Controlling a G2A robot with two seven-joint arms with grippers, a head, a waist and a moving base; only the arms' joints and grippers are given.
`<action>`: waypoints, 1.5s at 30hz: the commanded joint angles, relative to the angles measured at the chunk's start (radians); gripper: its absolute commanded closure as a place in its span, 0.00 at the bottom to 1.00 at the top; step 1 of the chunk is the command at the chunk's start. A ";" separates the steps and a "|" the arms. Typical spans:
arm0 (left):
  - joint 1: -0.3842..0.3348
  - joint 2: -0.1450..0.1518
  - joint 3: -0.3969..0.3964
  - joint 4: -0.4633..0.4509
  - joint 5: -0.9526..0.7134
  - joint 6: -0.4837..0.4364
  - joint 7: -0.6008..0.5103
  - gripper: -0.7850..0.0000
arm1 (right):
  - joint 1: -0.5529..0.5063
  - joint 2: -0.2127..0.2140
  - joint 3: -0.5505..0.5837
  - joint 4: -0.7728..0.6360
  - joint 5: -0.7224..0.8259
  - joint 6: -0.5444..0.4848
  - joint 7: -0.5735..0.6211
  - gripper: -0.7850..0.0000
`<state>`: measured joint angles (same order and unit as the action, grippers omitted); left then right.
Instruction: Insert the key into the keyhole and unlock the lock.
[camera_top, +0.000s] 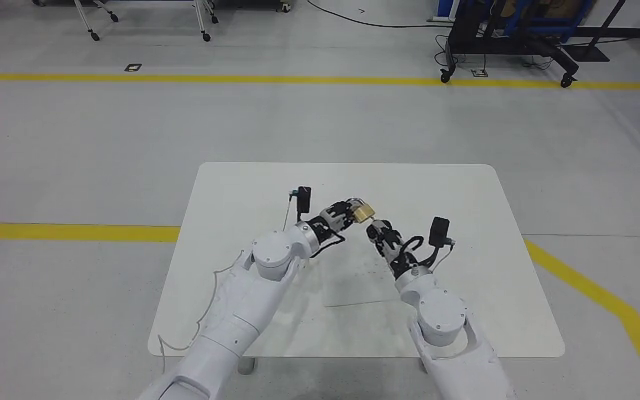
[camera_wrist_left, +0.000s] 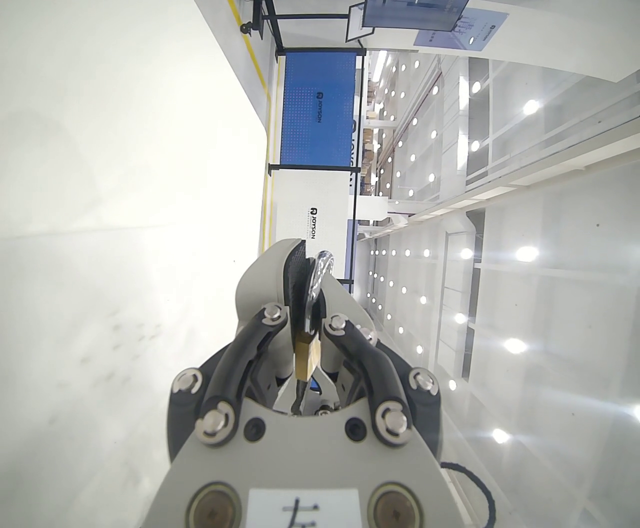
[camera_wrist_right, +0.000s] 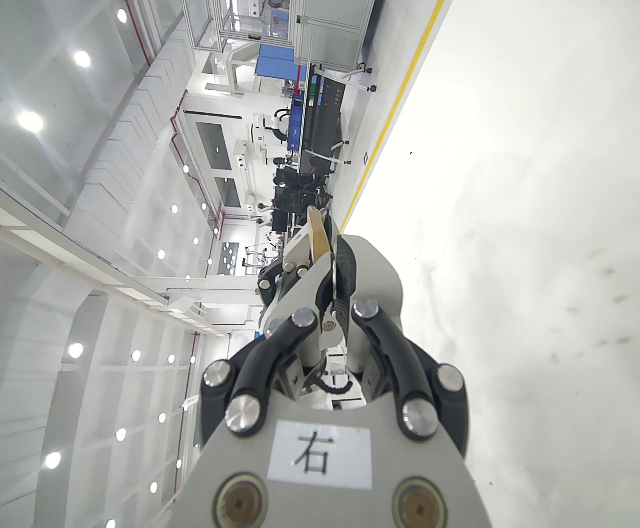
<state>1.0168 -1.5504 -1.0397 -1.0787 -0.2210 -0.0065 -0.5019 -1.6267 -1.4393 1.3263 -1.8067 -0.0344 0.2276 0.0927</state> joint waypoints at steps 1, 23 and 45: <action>0.001 0.000 0.003 -0.002 0.002 0.001 0.001 1.00 | 0.010 0.000 0.002 0.006 0.015 0.008 0.007 1.00; -0.017 0.002 -0.005 0.020 -0.053 0.048 -0.047 1.00 | -0.030 0.011 0.008 -0.021 0.027 -0.039 0.023 1.00; -0.025 0.002 0.000 0.035 -0.078 0.055 -0.035 1.00 | -0.039 0.018 -0.008 -0.028 0.017 -0.050 0.011 1.00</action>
<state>0.9928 -1.5479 -1.0420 -1.0440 -0.3024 0.0490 -0.5363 -1.6674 -1.4209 1.3199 -1.8361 -0.0173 0.1762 0.1041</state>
